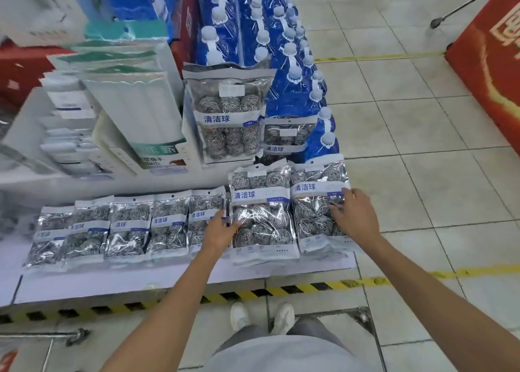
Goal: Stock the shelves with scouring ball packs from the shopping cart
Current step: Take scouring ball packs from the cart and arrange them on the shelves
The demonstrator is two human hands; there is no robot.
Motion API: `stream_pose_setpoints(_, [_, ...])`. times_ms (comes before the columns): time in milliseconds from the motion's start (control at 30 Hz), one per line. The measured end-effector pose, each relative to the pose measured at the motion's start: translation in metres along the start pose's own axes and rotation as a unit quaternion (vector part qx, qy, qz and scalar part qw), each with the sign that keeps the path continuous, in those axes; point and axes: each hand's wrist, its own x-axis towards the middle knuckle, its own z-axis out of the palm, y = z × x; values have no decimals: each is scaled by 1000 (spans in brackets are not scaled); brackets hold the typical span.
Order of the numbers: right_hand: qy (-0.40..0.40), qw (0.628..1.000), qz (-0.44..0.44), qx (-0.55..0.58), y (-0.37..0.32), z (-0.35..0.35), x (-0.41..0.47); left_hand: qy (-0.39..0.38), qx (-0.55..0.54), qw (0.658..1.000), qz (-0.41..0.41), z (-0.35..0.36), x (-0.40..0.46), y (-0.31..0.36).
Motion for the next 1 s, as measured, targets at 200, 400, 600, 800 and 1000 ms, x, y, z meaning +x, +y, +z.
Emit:
stream_pose_setpoints(200, [0, 985, -171, -20, -59, 5, -26, 47, 137, 988, 47, -34, -29, -28])
stream_pose_setpoints(400, [-22, 948, -318, 16, -136, 20, -42, 126, 138, 982, 26, -69, -70, -71])
stream_pose_setpoints(600, [-64, 907, -416, 12, -209, 38, -61, 205, 143, 968, -30, -101, -111, -120])
stream_pose_setpoints(800, [-113, 866, -486, -35, -272, 64, -90, 266, 167, 946, -83, -134, -149, -165])
stream_pose_setpoints(1000, [-164, 823, -539, -64, -354, 93, -134, 349, 149, 919, -109, -160, -206, -220])
